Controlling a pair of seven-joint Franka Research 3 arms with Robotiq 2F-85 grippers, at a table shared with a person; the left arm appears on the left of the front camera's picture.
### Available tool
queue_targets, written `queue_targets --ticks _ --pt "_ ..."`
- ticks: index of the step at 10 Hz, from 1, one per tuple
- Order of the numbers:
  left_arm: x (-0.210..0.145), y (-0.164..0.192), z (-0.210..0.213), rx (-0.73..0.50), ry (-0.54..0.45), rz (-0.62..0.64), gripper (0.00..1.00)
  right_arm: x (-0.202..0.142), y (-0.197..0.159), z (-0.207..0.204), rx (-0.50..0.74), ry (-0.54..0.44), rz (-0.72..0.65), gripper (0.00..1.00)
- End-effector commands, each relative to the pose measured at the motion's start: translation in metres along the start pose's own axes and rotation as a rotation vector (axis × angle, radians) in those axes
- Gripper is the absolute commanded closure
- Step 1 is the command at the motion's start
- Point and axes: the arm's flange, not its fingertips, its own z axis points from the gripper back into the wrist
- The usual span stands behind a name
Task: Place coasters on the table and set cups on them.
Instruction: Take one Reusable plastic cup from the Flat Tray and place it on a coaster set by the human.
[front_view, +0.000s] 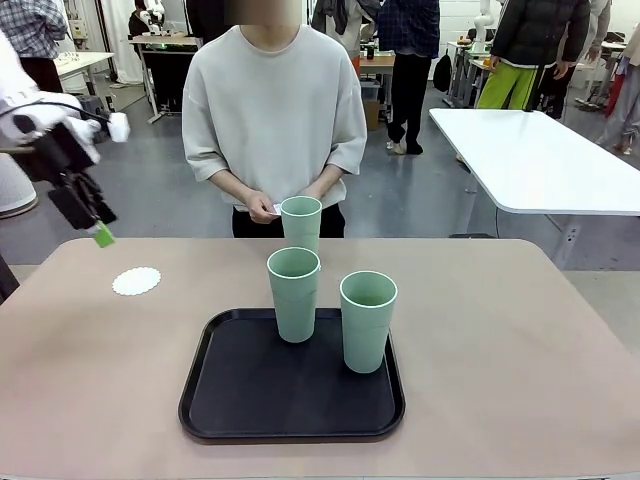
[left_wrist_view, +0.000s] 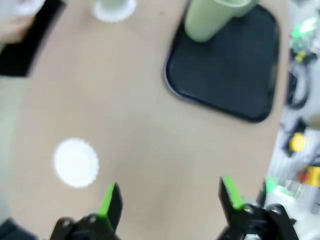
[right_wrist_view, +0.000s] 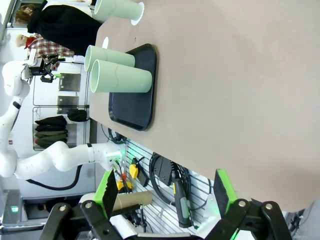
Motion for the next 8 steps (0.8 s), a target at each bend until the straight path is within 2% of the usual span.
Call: queue_targets --ticks 1,4,5,6,7,8 --pt "0.022 -0.012 -0.015 -0.002 0.01 -0.163 0.0 0.001 0.0 -0.001 0.021 -0.013 0.01 0.0" --pt "0.062 -0.036 -0.044 0.001 -0.01 -0.315 0.0 0.001 0.0 -0.001 0.021 -0.013 0.01 0.0" --pt "0.064 -0.038 -0.054 0.024 -0.035 -0.334 0.0 0.001 0.0 -0.001 0.021 -0.013 0.01 0.0" --pt "0.056 -0.035 -0.055 0.004 -0.083 -0.302 0.0 0.001 0.0 -0.001 0.021 -0.013 0.01 0.0" --pt "0.072 -0.042 -0.043 -0.001 0.014 -0.294 0.0 0.001 0.0 -0.001 0.021 -0.013 0.01 0.0" --pt "0.072 -0.042 -0.043 -0.001 0.014 -0.294 0.0 0.001 0.0 -0.001 0.021 -0.013 0.01 0.0"
